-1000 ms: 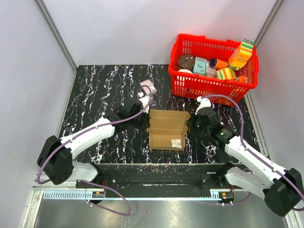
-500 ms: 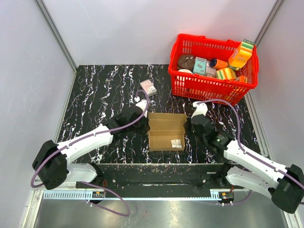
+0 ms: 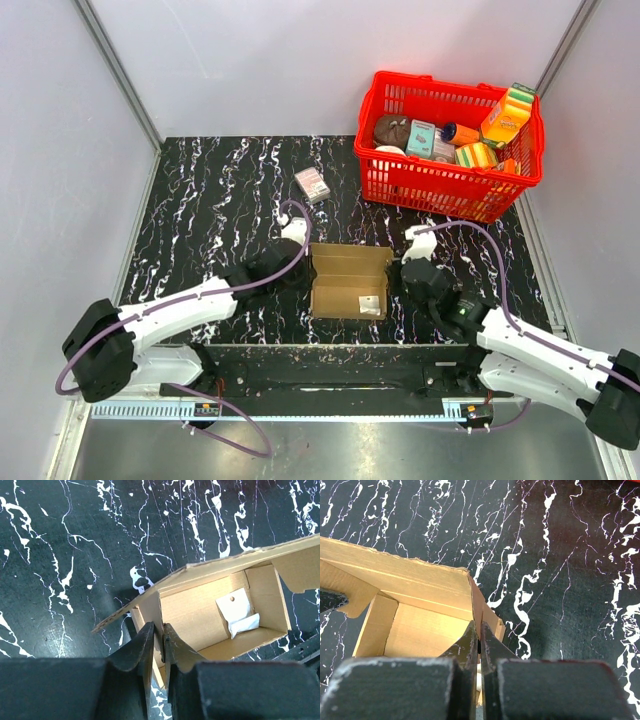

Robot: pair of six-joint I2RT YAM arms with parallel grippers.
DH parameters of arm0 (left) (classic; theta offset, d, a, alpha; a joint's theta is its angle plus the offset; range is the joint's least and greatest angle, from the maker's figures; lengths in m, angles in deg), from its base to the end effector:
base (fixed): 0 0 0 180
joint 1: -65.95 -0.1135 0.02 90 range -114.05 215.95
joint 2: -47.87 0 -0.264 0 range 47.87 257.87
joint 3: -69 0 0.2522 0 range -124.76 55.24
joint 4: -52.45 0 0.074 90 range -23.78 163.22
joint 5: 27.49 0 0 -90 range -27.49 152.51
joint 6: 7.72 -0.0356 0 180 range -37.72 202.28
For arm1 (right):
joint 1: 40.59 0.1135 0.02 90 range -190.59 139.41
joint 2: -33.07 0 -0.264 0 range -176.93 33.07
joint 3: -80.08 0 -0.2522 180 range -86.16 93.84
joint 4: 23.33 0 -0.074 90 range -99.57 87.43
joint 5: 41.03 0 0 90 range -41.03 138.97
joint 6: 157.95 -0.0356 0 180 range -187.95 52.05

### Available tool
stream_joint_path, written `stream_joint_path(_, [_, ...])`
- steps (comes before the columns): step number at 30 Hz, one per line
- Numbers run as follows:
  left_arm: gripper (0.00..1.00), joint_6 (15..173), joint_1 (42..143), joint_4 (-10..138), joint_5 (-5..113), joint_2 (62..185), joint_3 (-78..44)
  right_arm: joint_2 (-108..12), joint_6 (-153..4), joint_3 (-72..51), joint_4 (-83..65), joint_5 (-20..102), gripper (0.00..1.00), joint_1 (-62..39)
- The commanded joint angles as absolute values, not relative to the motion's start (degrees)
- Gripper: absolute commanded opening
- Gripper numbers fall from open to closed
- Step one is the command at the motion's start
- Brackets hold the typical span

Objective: Fold the paper box

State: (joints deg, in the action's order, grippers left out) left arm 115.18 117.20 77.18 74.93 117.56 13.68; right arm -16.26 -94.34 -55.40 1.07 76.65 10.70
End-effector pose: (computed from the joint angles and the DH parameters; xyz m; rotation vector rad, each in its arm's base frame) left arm 0.1669 -0.1957 0.2299 0.2480 2.2791 -0.5452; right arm 0.1326 0.1390 0.2411 -0.1501 2.0303 0.3546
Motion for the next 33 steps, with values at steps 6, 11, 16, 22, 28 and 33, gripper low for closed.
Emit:
stream_joint_path(6, [0.17,120.4,122.4,71.8,81.7,115.2,16.2,-14.7,-96.9,-58.0,-2.0,77.9,0.00,15.1])
stream_joint_path(11, [0.17,121.5,124.1,71.6,83.5,114.2,18.2,-14.7,-98.5,-59.3,-2.1,79.3,0.01,17.7])
stream_joint_path(16, [0.17,122.4,125.2,71.5,84.2,113.4,20.1,-14.7,-100.6,-60.2,-1.5,81.3,0.01,20.1])
stream_joint_path(22, [0.17,123.4,126.7,71.5,85.5,112.1,21.9,-15.1,-102.7,-60.5,0.0,83.5,0.01,23.7])
stream_joint_path(28, [0.17,124.4,127.9,71.7,86.7,110.5,23.3,-14.8,-103.8,-59.6,2.6,85.9,0.02,27.3])
stream_joint_path(33, [0.17,125.0,129.1,72.4,87.7,109.3,23.8,-14.8,-105.5,-59.3,5.2,88.6,0.02,30.3])
